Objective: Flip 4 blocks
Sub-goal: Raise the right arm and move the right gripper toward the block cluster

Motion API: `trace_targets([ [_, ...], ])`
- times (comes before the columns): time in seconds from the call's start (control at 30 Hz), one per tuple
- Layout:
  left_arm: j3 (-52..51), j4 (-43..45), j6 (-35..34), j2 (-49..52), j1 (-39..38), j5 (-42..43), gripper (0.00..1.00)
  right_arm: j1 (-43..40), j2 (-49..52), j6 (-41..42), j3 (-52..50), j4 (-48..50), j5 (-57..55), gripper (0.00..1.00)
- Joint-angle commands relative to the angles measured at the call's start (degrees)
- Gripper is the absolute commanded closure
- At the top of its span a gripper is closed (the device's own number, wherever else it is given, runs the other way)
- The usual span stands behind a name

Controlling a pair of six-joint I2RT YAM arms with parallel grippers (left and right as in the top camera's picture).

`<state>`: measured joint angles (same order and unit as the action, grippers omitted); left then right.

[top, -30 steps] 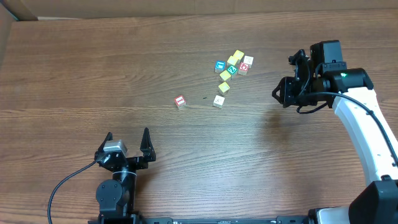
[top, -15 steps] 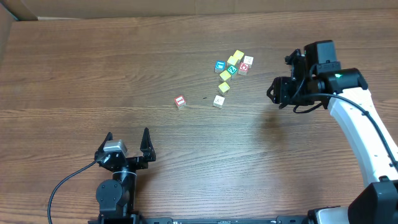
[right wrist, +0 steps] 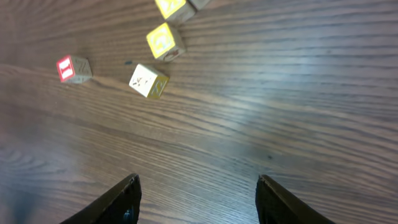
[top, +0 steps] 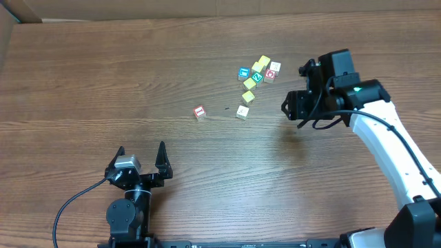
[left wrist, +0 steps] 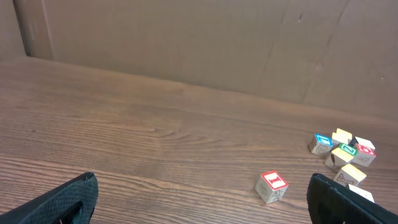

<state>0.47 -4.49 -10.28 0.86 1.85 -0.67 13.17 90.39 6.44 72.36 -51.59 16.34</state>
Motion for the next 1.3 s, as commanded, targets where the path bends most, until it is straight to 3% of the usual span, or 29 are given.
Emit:
trace_targets([
  [0.0, -0.20, 0.04, 1.09, -0.52, -0.39, 0.68, 0.00, 1.20, 0.09, 0.26, -0.79, 1.25, -0.26, 0.40],
  [0.4, -0.20, 0.04, 1.09, -0.52, -0.39, 0.68, 0.00, 2.64, 0.09, 0.24, -0.98, 2.62, -3.76, 0.39],
  [0.57, -0.20, 0.04, 1.09, -0.52, -0.39, 0.68, 0.00, 2.64, 0.09, 0.24, -2.29, 5.07, -3.89, 0.30],
  [0.9, -0.20, 0.04, 1.09, -0.52, -0.39, 0.68, 0.00, 2.64, 0.13, 0.31, -7.72, 13.11, -3.87, 0.29],
  [1.1, -0.20, 0.04, 1.09, -0.52, -0.39, 0.68, 0.00, 2.64, 0.17, 7.67, -10.86, 15.30, -3.93, 0.32],
  [1.27, -0.20, 0.04, 1.09, -0.52, -0.39, 0.68, 0.00, 3.13, 0.28, 10.56, -4.63, 10.01, -5.49, 0.32],
])
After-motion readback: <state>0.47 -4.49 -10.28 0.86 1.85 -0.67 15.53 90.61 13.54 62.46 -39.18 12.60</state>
